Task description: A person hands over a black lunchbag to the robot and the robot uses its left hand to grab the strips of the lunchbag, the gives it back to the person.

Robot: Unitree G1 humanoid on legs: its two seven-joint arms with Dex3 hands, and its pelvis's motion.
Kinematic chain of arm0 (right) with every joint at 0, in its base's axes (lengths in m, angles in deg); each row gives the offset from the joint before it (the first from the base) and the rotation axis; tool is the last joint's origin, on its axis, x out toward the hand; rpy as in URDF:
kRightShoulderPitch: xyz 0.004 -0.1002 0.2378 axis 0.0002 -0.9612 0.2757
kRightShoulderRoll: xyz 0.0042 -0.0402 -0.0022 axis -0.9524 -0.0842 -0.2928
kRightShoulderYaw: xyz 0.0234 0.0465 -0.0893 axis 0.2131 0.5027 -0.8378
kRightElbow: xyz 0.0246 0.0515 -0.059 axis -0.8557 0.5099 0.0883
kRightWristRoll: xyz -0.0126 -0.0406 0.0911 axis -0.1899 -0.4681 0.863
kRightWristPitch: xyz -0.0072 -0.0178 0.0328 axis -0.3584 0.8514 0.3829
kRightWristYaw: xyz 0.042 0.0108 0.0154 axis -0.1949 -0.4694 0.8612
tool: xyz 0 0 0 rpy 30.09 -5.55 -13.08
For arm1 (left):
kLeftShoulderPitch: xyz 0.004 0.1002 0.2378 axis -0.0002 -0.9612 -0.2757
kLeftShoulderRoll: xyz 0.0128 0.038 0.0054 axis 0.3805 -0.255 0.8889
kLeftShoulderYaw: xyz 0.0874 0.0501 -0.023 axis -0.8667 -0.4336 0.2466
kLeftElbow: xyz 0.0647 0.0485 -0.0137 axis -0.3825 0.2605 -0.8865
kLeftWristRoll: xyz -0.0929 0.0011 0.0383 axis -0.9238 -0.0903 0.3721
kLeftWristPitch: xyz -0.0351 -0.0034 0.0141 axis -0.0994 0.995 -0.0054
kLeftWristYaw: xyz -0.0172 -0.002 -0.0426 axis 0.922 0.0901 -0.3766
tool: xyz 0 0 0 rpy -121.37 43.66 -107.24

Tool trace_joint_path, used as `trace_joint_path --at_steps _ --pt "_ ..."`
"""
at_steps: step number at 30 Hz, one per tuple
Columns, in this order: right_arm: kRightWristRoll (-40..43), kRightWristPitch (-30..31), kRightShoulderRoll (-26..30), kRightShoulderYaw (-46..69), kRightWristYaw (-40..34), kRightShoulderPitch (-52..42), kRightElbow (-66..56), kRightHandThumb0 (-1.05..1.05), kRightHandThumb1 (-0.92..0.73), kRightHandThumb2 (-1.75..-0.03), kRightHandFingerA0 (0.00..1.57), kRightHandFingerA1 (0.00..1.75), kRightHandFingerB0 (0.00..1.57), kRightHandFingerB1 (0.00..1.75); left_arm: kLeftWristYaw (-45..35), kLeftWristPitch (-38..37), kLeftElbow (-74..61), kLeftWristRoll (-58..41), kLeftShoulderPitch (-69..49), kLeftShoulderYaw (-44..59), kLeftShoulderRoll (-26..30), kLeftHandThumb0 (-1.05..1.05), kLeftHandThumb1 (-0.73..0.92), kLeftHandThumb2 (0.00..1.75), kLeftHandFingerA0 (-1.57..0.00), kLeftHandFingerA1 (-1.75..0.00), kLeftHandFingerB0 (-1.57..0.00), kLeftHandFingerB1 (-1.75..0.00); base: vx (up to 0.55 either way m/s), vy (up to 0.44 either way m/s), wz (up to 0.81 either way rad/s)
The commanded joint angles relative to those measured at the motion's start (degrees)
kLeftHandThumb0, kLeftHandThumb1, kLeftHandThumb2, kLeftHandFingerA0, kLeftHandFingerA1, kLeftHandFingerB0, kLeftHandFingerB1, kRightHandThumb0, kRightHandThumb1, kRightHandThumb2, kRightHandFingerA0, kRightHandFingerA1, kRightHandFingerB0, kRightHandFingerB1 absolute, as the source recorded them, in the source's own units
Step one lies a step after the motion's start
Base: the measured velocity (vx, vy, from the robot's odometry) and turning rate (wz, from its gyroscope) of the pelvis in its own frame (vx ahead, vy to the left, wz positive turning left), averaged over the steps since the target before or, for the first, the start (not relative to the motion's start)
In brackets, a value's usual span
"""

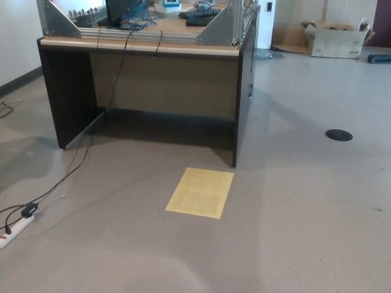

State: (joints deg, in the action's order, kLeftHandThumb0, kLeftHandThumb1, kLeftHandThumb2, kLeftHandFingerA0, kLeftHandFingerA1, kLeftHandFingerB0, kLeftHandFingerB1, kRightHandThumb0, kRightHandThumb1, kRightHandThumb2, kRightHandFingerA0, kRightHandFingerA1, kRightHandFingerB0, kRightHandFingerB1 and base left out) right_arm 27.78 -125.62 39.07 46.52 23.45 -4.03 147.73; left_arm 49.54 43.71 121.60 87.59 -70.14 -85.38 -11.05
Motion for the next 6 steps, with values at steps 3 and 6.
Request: trace_joint_path --at_steps 3,6 --pt "-0.40 0.03 1.53 0.01 -0.68 0.08 0.44 -0.48 -0.69 -0.60 0.56 0.50 0.56 0.45 -0.52 0.65 0.73 -1.00 0.21 -0.28 0.53 -0.73 0.49 0.78 -0.14 -0.39 -0.09 -0.36 0.00 0.000 0.00" --pt "-0.23 -0.29 1.57 0.06 -0.40 0.28 0.72 -0.49 -0.69 -0.60 0.55 0.50 0.56 0.45 0.31 -0.53 1.52 -0.75 0.30 -0.40 0.32 -0.73 0.49 0.79 -0.17 -0.40 -0.08 -0.36 0.00 0.000 0.00"
